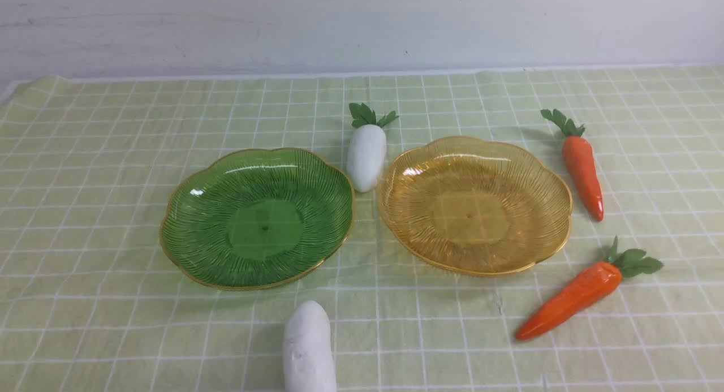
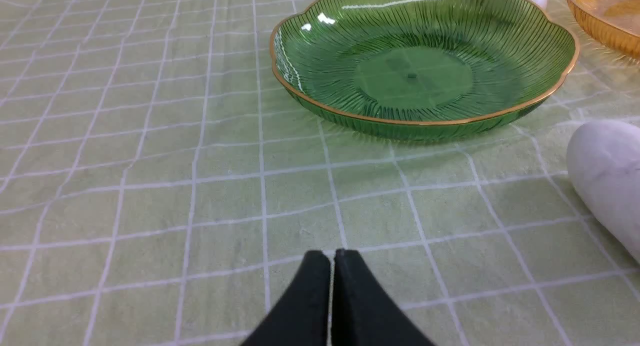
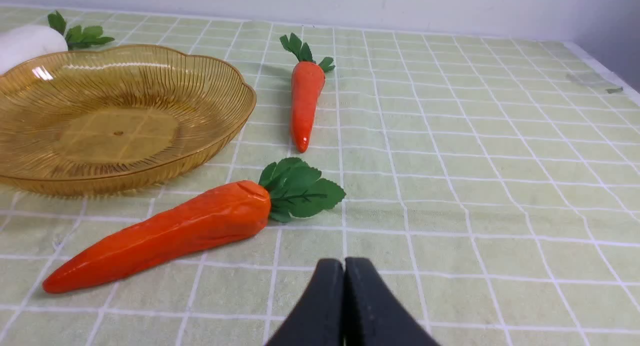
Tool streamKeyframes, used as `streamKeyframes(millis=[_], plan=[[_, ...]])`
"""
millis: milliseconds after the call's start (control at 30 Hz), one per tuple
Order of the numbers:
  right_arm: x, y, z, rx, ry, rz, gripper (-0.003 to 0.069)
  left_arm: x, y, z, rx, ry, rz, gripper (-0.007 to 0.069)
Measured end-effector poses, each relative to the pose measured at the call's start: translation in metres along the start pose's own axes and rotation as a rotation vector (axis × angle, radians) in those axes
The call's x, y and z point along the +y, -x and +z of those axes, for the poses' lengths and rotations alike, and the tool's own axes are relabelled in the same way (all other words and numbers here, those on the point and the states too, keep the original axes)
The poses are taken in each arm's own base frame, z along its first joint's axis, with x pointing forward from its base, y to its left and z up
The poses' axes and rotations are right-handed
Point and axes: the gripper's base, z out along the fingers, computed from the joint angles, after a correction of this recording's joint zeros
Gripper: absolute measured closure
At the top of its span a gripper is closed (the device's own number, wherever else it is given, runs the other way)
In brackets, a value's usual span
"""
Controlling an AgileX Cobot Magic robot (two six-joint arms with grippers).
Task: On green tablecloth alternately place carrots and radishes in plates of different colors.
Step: 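Pick up the white radish and place it in the left plate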
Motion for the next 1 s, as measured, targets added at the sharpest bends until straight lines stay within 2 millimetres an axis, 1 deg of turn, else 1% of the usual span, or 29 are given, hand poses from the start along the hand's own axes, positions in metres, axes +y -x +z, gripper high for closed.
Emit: streamKeyframes(millis=[333,433,467,667,767,800,833,867,900,933,967,1000], plan=[[0.0,0.0,0.0,0.0,0.0,0.0,0.0673,0.001,0.0,0.0,0.0,0.006,0.013,0.0632],[0.0,0.0,0.0,0.0,0.0,0.0,0.0673,0.0,0.001,0.0,-0.018,-0.003,-0.03,0.0632],[0.0,0.0,0.0,0.0,0.0,0.0,0.0673,-0.001,0.002,0.0,-0.03,-0.009,-0.059,0.0632],[0.0,0.0,0.0,0.0,0.0,0.0,0.0673,-0.004,0.017,-0.001,-0.181,-0.09,-0.453,0.0632],[0.0,0.0,0.0,0.0,0.0,0.0,0.0673,-0.003,0.022,-0.003,-0.238,-0.102,-0.535,0.0632],[0.0,0.0,0.0,0.0,0.0,0.0,0.0673,-0.001,0.027,-0.004,-0.291,-0.108,-0.604,0.0632],[0.0,0.0,0.0,0.0,0.0,0.0,0.0673,-0.001,0.027,-0.004,-0.3,-0.109,-0.614,0.0632],[0.0,0.0,0.0,0.0,0.0,0.0,0.0673,0.003,0.034,-0.006,-0.382,-0.108,-0.706,0.0632],[0.0,0.0,0.0,0.0,0.0,0.0,0.0673,0.003,0.034,-0.007,-0.393,-0.106,-0.707,0.0632],[0.0,0.0,0.0,0.0,0.0,0.0,0.0673,0.009,0.041,-0.01,-0.488,-0.094,-0.801,0.0632],[0.0,0.0,0.0,0.0,0.0,0.0,0.0673,0.011,0.042,-0.011,-0.514,-0.088,-0.821,0.0632],[0.0,0.0,0.0,0.0,0.0,0.0,0.0673,0.016,0.047,-0.015,-0.594,-0.072,-0.882,0.0632]])
